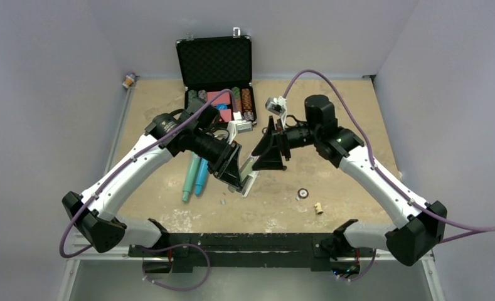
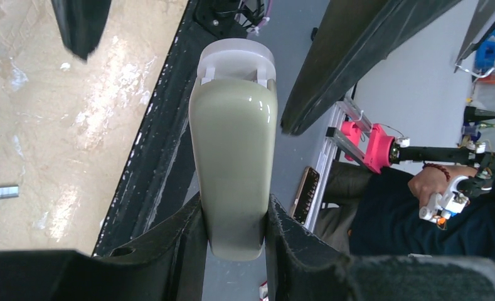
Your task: Unload the staples from the stapler
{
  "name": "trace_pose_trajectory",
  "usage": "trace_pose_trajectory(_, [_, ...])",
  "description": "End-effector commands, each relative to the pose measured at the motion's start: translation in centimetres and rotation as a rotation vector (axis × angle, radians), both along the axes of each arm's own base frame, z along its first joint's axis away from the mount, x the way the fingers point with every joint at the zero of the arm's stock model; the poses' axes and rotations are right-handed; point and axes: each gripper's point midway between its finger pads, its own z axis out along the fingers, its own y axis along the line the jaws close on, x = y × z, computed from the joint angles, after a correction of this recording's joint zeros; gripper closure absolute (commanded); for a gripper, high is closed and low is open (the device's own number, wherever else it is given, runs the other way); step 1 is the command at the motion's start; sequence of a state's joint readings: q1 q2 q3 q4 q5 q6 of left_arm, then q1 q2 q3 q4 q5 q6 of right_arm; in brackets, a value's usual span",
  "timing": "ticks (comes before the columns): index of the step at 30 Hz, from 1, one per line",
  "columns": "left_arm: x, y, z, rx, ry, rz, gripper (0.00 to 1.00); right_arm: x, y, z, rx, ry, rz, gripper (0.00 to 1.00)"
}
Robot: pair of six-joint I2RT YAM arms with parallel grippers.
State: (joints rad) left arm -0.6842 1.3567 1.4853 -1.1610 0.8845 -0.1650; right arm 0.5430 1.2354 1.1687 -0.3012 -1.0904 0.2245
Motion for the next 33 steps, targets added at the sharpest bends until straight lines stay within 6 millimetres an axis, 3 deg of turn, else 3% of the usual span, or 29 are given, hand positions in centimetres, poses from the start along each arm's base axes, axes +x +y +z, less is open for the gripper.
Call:
trace_pose_trajectory(1, [-0.9, -0.6, 3.6, -0.125, -0.028, -0.032, 1.00, -1.4, 1.2, 2.1, 0.047, -0.056, 0.075, 0.23])
trace_pose_trajectory(6, [-0.9, -0.4, 3.2, -0.111, -0.034, -0.022, 1.00, -2.6, 1.9, 2.1, 0.049, -0.045, 0.104, 0.33])
trace_pose_trajectory(8, [-0.8, -0.4, 3.2, -0.113, -0.039, -0.014, 1.00, -3.1, 1.9, 2.0, 0.050, -0.041, 0.113, 0.49])
trace_pose_trajectory(13, [-0.9, -0.2, 3.1, -0.110, -0.042, -0.008, 1.00, -4.2, 1.9, 1.2, 0.046, -0.015, 0.134, 1.00])
trace_pose_trajectory(16, [-0.8, 0.0, 3.1, -0.095, -0.051, 0.010, 0.97, -4.7, 1.7, 0.7, 0.037, -0.002, 0.132, 1.00])
trace_pose_trajectory(22, [-0.2, 1.1, 2.9, -0.038, -0.094, 0.096, 0.29, -4.2, 1.0, 1.2, 0.027, -0.037, 0.019, 1.00])
trace_pose_trajectory(25, [-0.3, 1.9, 3.0, -0.028, -0.117, 0.125, 0.06, -3.5, 0.6, 1.2, 0.012, -0.042, -0.064, 1.00])
trace_pose_trajectory(28, [-0.2, 3.1, 2.9, -0.004, -0.142, 0.168, 0.00, -2.3, 0.2, 1.1, -0.004, -0.041, -0.166, 1.00])
trace_pose_trajectory(33, [0.9, 6.1, 1.6, 0.112, -0.245, 0.314, 0.00, 2.9, -1.8, 0.6, -0.064, -0.038, -0.526, 1.00])
